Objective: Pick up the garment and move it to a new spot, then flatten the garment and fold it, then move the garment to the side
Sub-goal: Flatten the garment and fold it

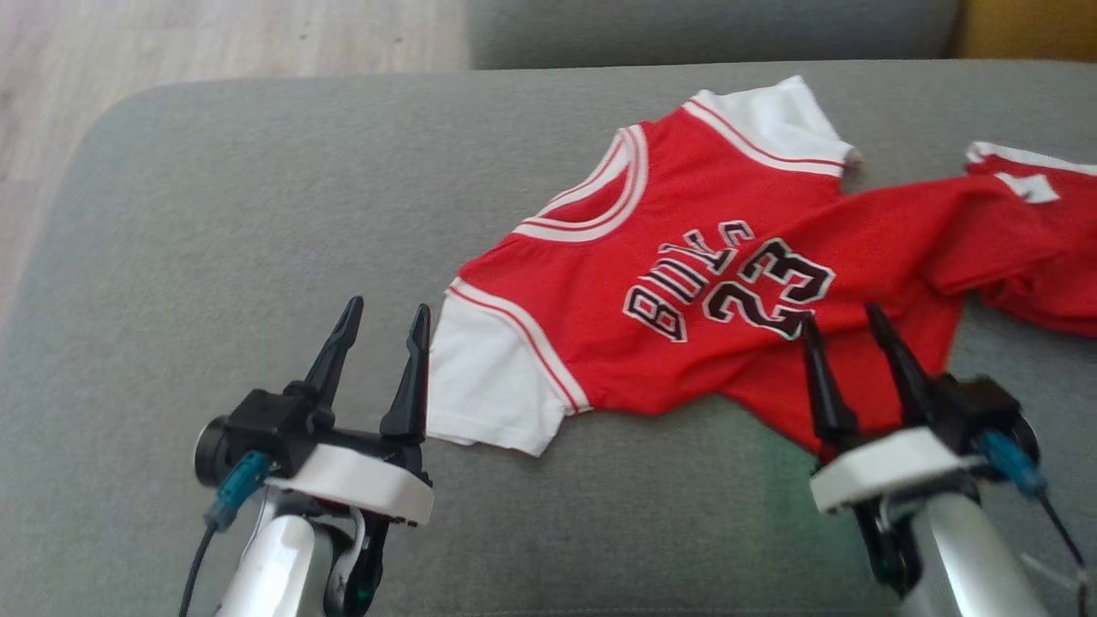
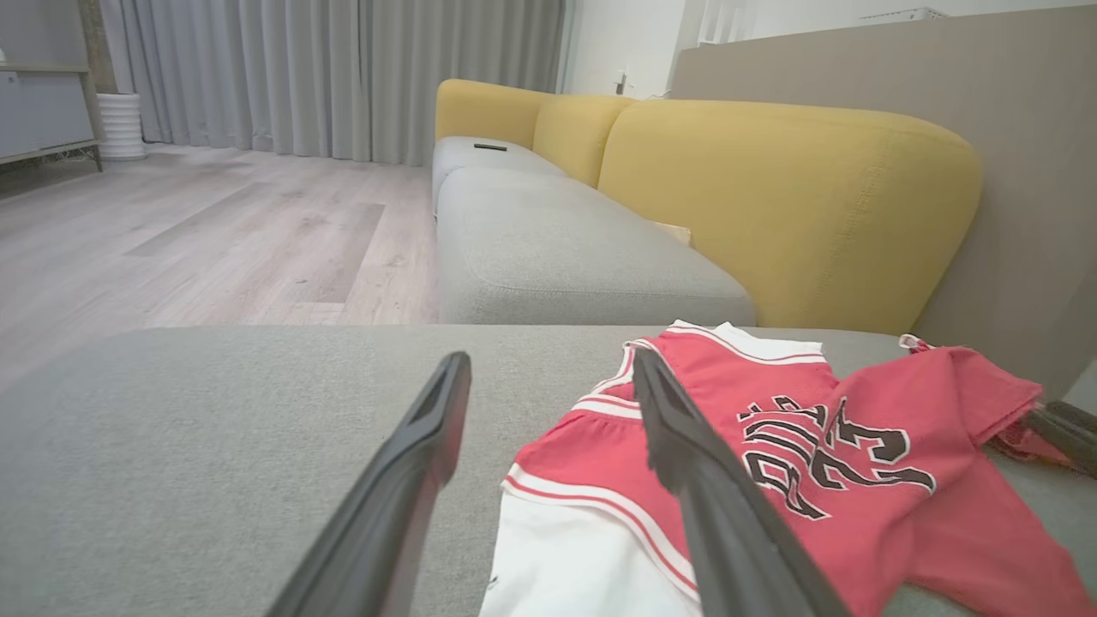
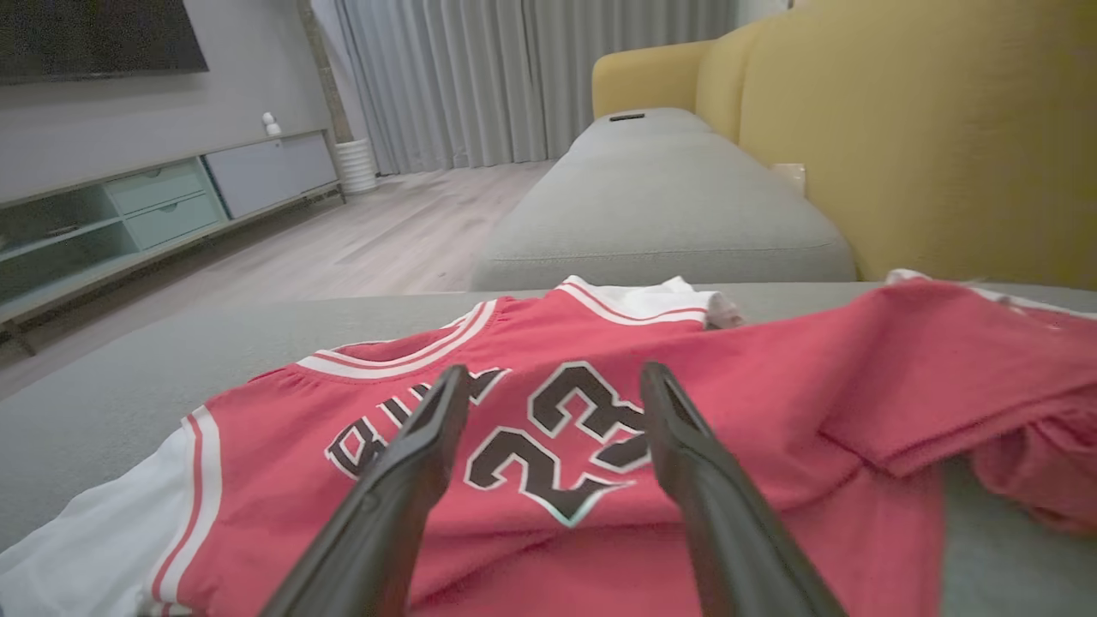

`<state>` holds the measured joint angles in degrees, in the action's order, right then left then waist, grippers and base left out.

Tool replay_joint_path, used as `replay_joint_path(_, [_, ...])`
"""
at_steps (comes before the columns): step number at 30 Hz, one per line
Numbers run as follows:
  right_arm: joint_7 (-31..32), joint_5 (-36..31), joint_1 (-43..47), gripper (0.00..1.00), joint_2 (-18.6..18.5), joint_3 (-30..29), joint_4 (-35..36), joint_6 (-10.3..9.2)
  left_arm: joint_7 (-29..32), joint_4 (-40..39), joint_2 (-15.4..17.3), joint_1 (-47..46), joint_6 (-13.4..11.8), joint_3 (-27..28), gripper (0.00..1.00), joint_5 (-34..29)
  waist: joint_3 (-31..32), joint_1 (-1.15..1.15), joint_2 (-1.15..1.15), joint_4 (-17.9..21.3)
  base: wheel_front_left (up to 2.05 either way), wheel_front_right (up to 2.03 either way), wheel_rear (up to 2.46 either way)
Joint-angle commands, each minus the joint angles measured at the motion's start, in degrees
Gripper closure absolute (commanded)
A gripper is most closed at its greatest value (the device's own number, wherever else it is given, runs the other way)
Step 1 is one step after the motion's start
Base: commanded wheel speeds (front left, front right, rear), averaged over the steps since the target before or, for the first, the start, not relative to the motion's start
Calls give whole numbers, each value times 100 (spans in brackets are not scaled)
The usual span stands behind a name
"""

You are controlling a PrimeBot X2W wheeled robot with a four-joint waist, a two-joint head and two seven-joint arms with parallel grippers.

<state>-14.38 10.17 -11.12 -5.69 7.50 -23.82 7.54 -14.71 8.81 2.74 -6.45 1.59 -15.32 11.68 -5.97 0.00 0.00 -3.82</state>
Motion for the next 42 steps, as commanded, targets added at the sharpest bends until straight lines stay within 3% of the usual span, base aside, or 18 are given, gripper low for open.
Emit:
replay_joint_path(1, [-62,-224,144,0,169,-184,468,-5,-29,-187,14,-136,13,251,0,-30,46,0,0,170,0,0,0])
replay_joint_path(5, [-62,-370,444,0,251,-397,722,-5,-29,-129,14,-122,35,271,0,-23,35,0,0,258,0,0,0])
replay_joint_path(16, [-62,-164,570,0,279,-295,1064,-5,-29,204,14,-160,117,306,0,2,-63,0,0,357,0,0,0])
replay_joint_path(20, [-62,-154,601,0,280,-367,1083,-5,-29,697,14,-189,134,202,0,-55,-80,0,0,362,0,0,0])
replay_joint_path(28, [-62,-179,598,0,280,-322,1061,-5,-29,2070,21,-465,-72,103,0,-205,-157,0,0,438,0,0,0])
replay_joint_path(35, [-62,-169,584,0,280,-271,1024,-5,-29,2763,46,-805,-280,176,0,-295,-249,0,0,516,0,0,0])
replay_joint_path(39, [-62,-165,571,0,280,-260,997,-5,14,3240,52,-937,-284,133,0,-303,-278,0,0,558,0,0,0])
replay_joint_path(42, [-62,-162,569,0,280,-277,975,-5,87,3521,48,-1013,-144,26,0,-283,-273,0,0,578,0,0,0])
